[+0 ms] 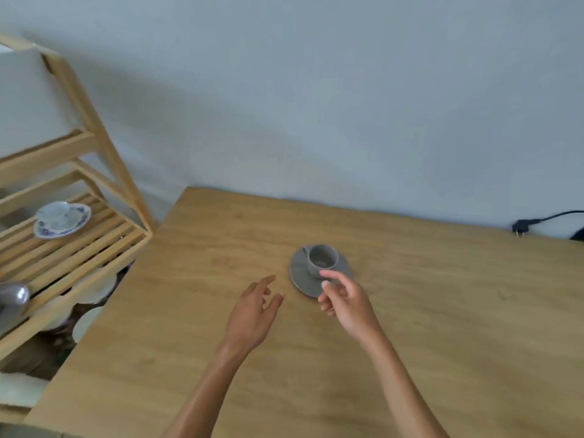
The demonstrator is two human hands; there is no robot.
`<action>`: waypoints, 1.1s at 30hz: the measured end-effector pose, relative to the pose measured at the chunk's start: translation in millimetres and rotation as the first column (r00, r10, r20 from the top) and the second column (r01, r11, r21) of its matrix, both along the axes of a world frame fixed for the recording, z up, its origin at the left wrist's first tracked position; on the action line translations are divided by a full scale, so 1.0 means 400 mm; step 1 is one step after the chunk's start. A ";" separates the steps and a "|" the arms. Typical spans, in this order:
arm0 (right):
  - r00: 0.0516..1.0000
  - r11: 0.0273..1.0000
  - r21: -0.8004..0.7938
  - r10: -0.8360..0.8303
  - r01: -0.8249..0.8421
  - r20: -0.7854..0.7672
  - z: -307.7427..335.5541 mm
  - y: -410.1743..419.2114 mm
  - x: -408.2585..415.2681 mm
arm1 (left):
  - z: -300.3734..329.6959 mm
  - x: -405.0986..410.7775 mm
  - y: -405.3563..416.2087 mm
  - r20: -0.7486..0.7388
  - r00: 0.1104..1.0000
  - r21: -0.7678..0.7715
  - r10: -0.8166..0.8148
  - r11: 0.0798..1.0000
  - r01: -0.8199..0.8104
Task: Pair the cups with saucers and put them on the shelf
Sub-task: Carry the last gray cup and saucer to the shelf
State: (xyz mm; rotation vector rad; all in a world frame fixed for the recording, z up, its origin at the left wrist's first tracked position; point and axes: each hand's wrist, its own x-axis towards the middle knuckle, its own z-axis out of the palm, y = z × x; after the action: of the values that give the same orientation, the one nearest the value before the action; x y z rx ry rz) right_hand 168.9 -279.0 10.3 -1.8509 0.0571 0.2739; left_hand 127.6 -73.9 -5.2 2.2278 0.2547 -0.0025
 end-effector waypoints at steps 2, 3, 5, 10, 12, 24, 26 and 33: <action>0.998 0.996 -0.071 -0.059 0.059 0.002 -0.020 -0.059 0.018 | -0.014 0.043 -0.040 0.001 1.000 0.067 0.014 0.998 -0.014; 0.997 0.991 -0.114 -0.075 0.075 -0.001 -0.030 -0.082 0.031 | -0.022 0.063 -0.057 -0.003 1.000 0.095 0.015 0.995 -0.015; 0.997 0.976 -0.206 -0.077 0.074 -0.007 -0.048 -0.117 0.057 | -0.038 0.096 -0.085 -0.022 1.000 0.134 0.012 0.991 -0.009; 0.997 0.941 -0.337 0.000 -0.026 -0.076 -0.075 -0.138 0.130 | -0.068 0.156 -0.130 -0.070 0.997 0.175 0.039 0.984 -0.026; 0.995 0.935 -0.349 0.029 -0.062 -0.098 -0.079 -0.131 0.159 | -0.078 0.174 -0.139 -0.082 0.996 0.173 0.045 0.984 -0.030; 0.977 0.900 -0.384 0.170 -0.208 -0.130 -0.098 -0.129 0.224 | -0.092 0.210 -0.147 -0.104 0.991 0.034 0.079 0.997 -0.076; 0.977 0.913 -0.352 0.168 -0.206 -0.134 -0.106 -0.131 0.217 | -0.091 0.202 -0.150 -0.096 0.991 0.005 0.092 0.996 -0.092; 0.985 0.946 -0.274 0.160 -0.172 -0.068 -0.114 -0.109 0.181 | -0.087 0.170 -0.135 -0.072 0.985 -0.133 0.156 0.977 -0.164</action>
State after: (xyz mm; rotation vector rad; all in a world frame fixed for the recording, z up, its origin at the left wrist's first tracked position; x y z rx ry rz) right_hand 241.4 -322.5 -35.5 -2.1344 -0.0312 0.4443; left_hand 195.6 -127.8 -40.2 2.0658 0.4535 -0.0012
